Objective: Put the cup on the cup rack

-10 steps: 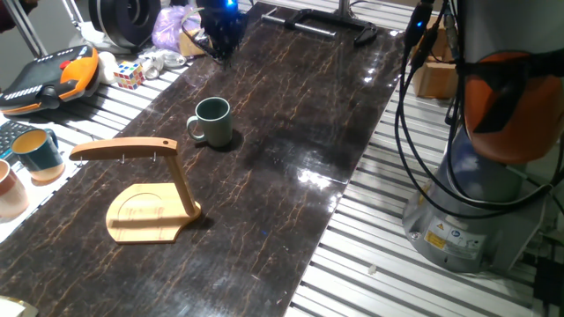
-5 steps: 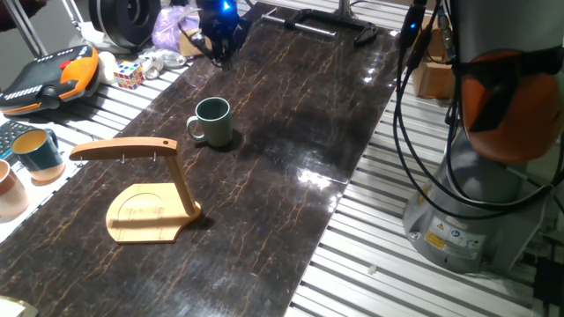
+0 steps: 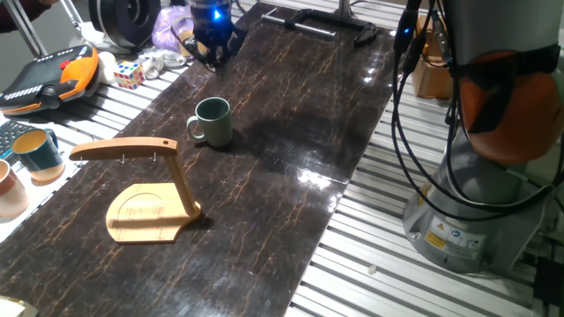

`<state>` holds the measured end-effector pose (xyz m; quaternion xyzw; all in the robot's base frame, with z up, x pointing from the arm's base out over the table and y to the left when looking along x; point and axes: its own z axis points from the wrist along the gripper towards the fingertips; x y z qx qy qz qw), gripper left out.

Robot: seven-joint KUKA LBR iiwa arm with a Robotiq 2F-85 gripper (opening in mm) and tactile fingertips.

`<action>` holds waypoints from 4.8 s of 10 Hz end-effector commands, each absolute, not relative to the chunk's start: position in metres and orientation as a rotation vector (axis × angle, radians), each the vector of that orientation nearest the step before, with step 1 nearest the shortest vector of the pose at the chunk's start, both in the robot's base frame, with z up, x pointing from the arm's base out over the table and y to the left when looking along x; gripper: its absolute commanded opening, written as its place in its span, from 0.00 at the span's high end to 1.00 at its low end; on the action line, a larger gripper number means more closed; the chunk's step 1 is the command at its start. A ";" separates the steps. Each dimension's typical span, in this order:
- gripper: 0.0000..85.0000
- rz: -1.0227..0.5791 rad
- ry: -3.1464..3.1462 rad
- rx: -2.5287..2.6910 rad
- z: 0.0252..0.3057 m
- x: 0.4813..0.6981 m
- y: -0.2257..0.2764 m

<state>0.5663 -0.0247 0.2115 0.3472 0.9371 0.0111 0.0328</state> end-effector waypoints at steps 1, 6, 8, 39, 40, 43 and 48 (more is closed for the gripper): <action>0.99 -0.006 2.255 2.054 0.206 0.570 -0.024; 0.99 0.013 1.930 2.385 0.205 0.573 -0.023; 0.99 -0.016 1.890 2.442 0.205 0.572 -0.026; 0.99 0.005 1.477 2.757 0.182 0.597 -0.027; 0.99 -0.033 1.426 2.763 0.182 0.598 -0.027; 0.99 -0.068 1.317 2.790 0.179 0.597 -0.029; 0.99 -0.092 1.251 2.848 0.161 0.595 -0.032</action>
